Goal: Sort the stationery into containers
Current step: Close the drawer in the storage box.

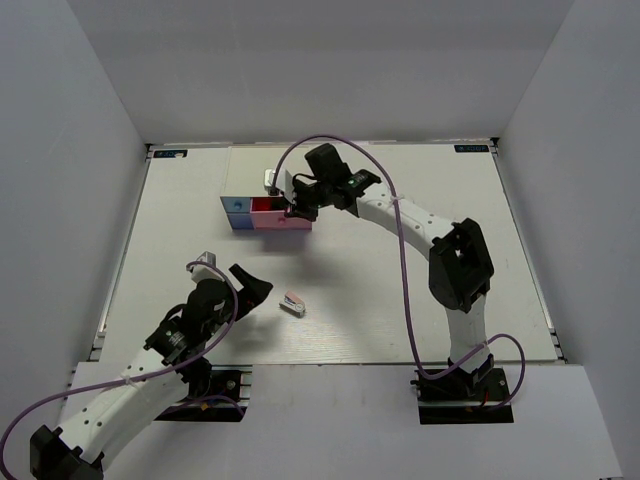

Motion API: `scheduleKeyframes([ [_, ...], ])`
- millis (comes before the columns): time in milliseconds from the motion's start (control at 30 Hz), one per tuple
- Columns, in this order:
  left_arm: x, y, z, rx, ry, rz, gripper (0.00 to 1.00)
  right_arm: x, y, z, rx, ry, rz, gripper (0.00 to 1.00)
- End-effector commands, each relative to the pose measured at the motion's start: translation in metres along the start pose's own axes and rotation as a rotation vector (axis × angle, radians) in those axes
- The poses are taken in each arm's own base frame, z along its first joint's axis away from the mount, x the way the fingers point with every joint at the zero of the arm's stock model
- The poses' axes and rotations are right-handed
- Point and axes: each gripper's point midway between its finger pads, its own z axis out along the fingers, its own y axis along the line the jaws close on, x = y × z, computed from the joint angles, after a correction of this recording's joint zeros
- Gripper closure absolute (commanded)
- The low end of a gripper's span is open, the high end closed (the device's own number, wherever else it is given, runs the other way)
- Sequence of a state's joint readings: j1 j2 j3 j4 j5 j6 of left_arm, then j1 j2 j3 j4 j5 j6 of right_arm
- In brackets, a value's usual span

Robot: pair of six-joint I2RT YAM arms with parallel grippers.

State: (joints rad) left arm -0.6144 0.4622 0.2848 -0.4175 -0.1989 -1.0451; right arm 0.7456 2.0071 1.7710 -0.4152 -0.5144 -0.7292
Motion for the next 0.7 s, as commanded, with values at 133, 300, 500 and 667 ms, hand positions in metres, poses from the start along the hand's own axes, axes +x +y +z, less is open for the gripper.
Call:
scheduleKeyframes([
  [133,-0.003,0.001,0.002,-0.005,-0.016,-0.004,0.05,0.0,-0.04,0.0,0.223,0.068,-0.019,1.0],
  [300,-0.003,0.001,0.003,-0.005,-0.016,-0.004,0.05,0.0,-0.047,0.001,0.277,0.083,-0.032,1.0],
  [500,-0.003,0.001,0.003,-0.005,-0.016,-0.004,0.05,-0.001,-0.059,0.001,0.354,0.104,-0.051,1.0],
  [667,-0.003,0.001,0.003,-0.005,-0.016,-0.004,0.05,0.0,-0.062,0.002,0.392,0.111,-0.059,1.0],
])
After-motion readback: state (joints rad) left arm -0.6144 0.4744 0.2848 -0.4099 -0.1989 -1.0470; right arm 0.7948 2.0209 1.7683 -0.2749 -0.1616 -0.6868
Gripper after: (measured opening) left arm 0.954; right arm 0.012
